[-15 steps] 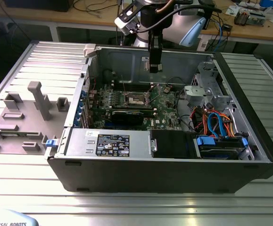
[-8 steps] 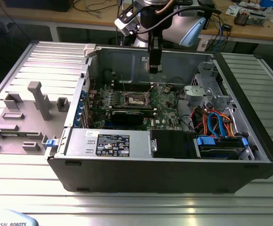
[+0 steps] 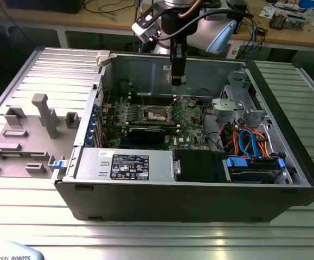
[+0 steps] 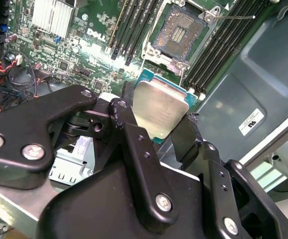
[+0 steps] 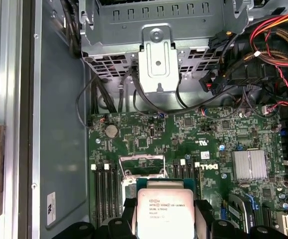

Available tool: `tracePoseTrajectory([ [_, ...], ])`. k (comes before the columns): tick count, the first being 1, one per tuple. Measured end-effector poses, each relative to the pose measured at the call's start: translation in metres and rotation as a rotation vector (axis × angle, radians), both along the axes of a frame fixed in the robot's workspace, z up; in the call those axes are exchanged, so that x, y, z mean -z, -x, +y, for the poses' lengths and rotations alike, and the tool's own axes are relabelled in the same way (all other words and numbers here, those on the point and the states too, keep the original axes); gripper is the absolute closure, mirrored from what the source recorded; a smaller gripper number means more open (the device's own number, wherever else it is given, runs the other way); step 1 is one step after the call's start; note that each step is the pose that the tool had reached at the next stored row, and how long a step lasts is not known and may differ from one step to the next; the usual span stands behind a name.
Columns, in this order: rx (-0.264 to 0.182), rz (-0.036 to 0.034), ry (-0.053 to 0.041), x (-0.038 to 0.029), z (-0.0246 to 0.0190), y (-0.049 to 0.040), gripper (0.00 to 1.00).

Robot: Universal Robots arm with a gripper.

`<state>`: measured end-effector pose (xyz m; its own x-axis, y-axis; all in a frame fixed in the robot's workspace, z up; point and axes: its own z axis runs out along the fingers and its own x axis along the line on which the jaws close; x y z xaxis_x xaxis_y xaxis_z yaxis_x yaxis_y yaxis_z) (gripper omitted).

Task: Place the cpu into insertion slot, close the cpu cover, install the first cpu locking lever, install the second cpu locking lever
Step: 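Place the cpu into insertion slot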

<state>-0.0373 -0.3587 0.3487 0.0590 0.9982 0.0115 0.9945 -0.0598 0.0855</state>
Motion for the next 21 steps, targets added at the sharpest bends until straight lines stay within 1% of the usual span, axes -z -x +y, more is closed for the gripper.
tracePoseTrajectory([
  [16,0.0,-0.0002,-0.0003,0.0028,0.0,0.0,0.46],
  [21,0.0,-0.0001,-0.0001,0.0048,0.0,0.0,0.46],
])
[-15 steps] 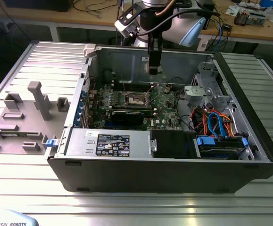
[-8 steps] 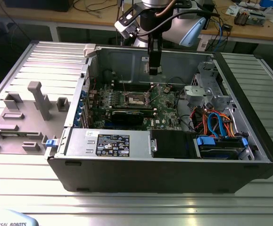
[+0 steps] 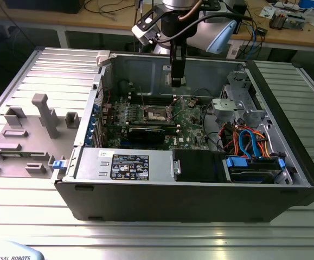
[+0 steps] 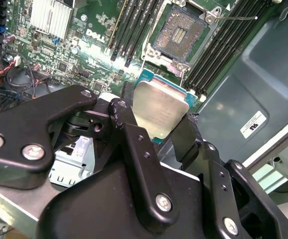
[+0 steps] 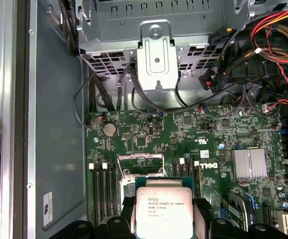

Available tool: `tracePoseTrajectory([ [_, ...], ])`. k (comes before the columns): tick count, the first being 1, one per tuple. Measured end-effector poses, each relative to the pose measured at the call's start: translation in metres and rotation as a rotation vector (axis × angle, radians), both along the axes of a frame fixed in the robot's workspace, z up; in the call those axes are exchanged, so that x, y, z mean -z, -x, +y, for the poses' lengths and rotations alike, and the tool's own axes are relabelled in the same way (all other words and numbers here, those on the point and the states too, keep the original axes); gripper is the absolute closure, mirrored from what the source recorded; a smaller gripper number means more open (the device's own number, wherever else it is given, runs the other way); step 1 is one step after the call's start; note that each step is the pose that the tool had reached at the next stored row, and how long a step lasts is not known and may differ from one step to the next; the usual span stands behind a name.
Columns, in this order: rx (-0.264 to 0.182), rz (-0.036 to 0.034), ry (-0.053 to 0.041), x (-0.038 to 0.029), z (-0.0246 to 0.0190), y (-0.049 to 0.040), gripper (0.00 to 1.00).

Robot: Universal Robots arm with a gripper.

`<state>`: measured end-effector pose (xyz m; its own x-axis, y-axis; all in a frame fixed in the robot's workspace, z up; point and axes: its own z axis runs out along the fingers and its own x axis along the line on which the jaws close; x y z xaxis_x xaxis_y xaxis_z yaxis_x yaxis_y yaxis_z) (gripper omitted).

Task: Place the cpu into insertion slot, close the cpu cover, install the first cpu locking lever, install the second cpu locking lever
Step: 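Place the cpu into insertion slot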

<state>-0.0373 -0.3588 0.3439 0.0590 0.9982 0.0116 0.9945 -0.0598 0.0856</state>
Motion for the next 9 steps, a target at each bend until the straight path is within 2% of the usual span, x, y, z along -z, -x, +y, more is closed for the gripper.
tracePoseTrajectory([
  [9,0.0,0.0,0.0,0.003,0.0,0.0,0.46],
])
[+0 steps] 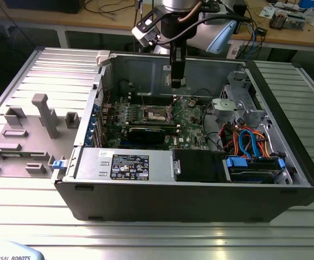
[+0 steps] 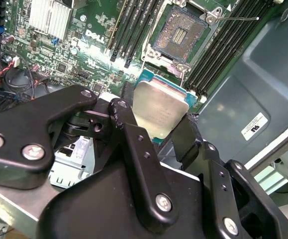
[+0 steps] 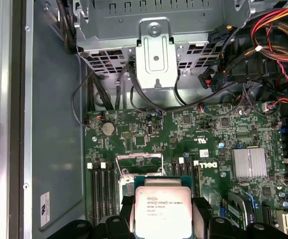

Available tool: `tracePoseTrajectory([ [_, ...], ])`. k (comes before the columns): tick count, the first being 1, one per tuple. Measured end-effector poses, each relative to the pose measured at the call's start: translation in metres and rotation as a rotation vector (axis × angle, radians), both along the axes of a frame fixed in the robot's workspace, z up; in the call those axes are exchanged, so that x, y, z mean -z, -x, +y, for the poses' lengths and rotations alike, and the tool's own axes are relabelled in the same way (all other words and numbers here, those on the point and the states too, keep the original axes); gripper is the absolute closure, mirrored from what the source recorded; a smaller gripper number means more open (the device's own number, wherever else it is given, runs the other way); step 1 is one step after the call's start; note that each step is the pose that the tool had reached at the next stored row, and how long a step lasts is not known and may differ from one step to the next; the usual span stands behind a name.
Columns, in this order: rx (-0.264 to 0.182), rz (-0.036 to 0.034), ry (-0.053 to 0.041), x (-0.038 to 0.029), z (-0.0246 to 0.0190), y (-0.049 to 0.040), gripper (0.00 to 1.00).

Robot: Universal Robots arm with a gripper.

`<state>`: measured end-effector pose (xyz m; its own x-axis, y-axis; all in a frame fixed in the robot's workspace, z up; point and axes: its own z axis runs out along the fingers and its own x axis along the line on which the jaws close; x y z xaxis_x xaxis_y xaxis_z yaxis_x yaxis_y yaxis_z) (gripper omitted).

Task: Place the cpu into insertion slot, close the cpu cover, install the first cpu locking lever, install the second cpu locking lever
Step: 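Place the cpu into insertion slot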

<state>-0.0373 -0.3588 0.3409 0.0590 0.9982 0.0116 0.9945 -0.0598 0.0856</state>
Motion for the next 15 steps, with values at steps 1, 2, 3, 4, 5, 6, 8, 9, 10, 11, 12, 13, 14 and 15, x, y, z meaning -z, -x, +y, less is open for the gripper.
tracePoseTrajectory([
  [1,0.0,0.0,0.0,0.0002,0.0,0.0,0.46],
  [2,0.0,0.0,0.0,0.0005,0.0,0.0,0.46],
  [3,0.0,0.0,0.0,0.0009,0.0,0.0,0.46],
  [4,0.0,0.0,0.0006,0.0024,0.0,0.0,0.46],
  [5,0.0,0.0,0.0007,0.0045,0.0,0.0,0.46],
  [6,0.0,0.0,0.0007,0.0075,0.0,0.0,0.46],
  [8,-0.003,0.0006,0.0003,0.0156,0.0,0.0017,0.46],
  [9,-0.003,0.0007,-0.0001,0.0168,0.0,0.0024,0.46],
  [10,-0.004,0.0009,-0.0003,0.0179,0.0,0.0032,0.46],
  [11,-0.004,0.0009,-0.0004,0.0183,0.0,0.0035,0.46],
  [12,-0.004,0.001,-0.0017,0.0185,0.0,0.0037,0.46],
  [13,-0.004,0.0011,-0.003,0.0189,0.0,0.0038,0.46],
  [14,-0.004,0.0012,-0.0033,0.0189,0.0,0.0038,0.46],
  [15,-0.004,0.0011,-0.0038,0.019,0.0,0.0038,0.46],
])
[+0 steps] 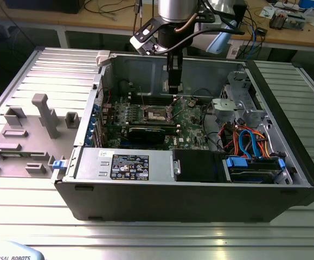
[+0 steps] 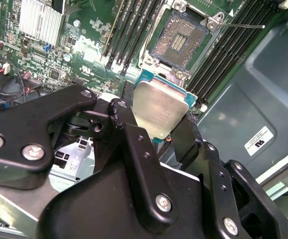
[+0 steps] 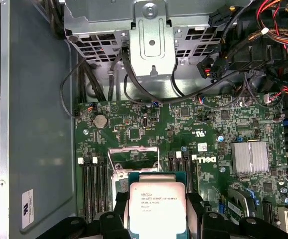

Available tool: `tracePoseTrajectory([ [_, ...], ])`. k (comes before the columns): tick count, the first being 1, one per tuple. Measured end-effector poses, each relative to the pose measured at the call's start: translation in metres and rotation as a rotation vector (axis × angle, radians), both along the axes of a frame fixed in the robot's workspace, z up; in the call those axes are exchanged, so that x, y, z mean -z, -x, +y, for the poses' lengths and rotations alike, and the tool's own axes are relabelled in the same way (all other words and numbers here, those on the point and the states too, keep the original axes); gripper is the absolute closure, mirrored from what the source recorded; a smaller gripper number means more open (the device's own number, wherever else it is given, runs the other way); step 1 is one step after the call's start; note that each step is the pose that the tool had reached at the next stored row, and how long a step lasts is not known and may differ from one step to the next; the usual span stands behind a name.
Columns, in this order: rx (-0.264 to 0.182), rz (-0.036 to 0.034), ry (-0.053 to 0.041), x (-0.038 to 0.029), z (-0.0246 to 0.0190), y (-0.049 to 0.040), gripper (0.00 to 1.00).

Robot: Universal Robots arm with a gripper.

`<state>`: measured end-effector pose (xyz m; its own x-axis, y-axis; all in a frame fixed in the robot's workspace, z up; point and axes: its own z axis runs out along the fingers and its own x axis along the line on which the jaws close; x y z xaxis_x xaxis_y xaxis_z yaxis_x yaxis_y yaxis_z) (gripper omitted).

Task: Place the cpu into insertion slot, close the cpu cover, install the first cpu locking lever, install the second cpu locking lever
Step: 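Place the cpu into insertion slot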

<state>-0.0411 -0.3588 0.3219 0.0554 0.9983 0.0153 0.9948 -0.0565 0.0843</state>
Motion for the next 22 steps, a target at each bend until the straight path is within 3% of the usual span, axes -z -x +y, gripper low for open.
tracePoseTrajectory([
  [14,-0.002,0.0,-0.0007,0.0022,0.0,0.0029,0.46],
  [20,0.003,0.0,-0.0007,0.014,0.0003,0.004,0.46],
  [22,0.006,0.0,-0.0007,0.0206,0.0004,0.004,0.46],
])
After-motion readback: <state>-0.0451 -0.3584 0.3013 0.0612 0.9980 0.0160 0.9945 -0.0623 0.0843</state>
